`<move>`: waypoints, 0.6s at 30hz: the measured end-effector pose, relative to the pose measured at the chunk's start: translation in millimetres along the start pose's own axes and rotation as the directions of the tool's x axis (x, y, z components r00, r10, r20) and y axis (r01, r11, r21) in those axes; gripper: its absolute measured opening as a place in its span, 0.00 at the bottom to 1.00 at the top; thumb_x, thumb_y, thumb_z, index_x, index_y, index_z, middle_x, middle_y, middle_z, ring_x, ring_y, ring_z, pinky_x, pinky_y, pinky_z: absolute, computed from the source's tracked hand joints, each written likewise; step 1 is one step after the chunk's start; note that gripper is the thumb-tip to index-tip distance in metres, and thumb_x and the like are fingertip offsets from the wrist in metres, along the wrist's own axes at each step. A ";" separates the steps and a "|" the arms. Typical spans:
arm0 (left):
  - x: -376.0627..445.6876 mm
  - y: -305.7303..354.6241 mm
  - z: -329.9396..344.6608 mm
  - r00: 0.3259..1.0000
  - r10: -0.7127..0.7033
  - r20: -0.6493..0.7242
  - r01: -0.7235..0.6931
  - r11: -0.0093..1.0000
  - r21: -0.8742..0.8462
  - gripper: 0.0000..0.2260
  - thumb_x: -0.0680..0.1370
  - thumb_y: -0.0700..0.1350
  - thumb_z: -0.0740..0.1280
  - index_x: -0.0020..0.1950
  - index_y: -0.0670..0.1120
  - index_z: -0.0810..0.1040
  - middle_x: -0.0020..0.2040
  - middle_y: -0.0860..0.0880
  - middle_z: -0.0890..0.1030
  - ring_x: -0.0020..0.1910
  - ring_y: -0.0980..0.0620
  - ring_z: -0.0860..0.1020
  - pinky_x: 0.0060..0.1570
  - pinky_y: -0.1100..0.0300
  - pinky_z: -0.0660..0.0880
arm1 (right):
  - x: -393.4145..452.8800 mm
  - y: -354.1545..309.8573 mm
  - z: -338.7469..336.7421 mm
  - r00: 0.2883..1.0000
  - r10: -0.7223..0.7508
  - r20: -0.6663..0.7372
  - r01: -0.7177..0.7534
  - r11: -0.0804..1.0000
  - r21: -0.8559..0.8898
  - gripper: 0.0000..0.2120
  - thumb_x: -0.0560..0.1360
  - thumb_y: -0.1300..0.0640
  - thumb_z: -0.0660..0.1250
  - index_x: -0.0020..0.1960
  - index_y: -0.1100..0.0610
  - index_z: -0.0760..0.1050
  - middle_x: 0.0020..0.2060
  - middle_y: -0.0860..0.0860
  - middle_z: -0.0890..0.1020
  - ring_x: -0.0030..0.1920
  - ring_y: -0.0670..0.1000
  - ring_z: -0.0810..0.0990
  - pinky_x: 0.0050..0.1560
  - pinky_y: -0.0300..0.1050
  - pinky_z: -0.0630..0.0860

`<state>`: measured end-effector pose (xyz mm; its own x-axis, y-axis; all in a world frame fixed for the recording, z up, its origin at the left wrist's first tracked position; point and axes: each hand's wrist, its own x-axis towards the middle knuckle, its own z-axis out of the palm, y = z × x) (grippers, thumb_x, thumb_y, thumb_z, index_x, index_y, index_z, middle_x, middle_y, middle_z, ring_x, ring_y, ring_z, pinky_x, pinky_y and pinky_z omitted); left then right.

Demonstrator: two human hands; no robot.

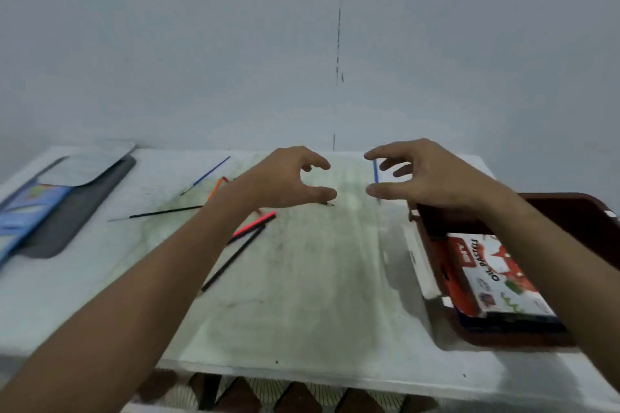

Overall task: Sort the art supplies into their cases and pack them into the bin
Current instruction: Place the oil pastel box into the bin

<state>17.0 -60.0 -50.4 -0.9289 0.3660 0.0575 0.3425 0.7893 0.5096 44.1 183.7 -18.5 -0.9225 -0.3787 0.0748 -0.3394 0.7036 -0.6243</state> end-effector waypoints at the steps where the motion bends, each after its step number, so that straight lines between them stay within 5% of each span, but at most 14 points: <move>1: -7.7 -24.4 -14.4 1.000 -0.028 -0.008 0.028 1.000 -0.003 0.22 0.67 0.62 0.73 0.59 0.58 0.77 0.57 0.60 0.76 0.56 0.61 0.74 0.58 0.58 0.73 | 22.6 -18.2 14.5 1.000 -0.026 0.015 0.026 1.000 -0.005 0.25 0.65 0.43 0.75 0.61 0.45 0.77 0.56 0.36 0.78 0.54 0.36 0.77 0.56 0.39 0.76; 10: -103.4 -255.2 -138.0 0.933 -0.328 -0.149 0.339 0.939 0.055 0.18 0.70 0.58 0.71 0.58 0.55 0.78 0.53 0.56 0.79 0.48 0.59 0.77 0.53 0.60 0.73 | 200.9 -185.3 210.7 0.972 -0.177 0.151 0.165 0.982 0.094 0.18 0.69 0.49 0.74 0.58 0.51 0.79 0.54 0.40 0.80 0.48 0.40 0.80 0.51 0.35 0.77; 18: -183.9 -432.8 -200.5 0.719 -0.674 -0.169 0.690 0.721 0.060 0.21 0.74 0.50 0.70 0.64 0.44 0.76 0.63 0.45 0.76 0.61 0.45 0.74 0.57 0.58 0.68 | 280.7 -262.8 372.1 0.961 -0.124 0.247 0.077 0.979 0.191 0.16 0.71 0.51 0.74 0.55 0.57 0.80 0.53 0.49 0.82 0.44 0.44 0.81 0.45 0.32 0.74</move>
<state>11.3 -567.8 -109.3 -0.9226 -0.3522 -0.1573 -0.3856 0.8512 0.3559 -57.3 -331.3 -122.7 -0.7993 -0.5994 -0.0430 -0.3680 0.5447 -0.7536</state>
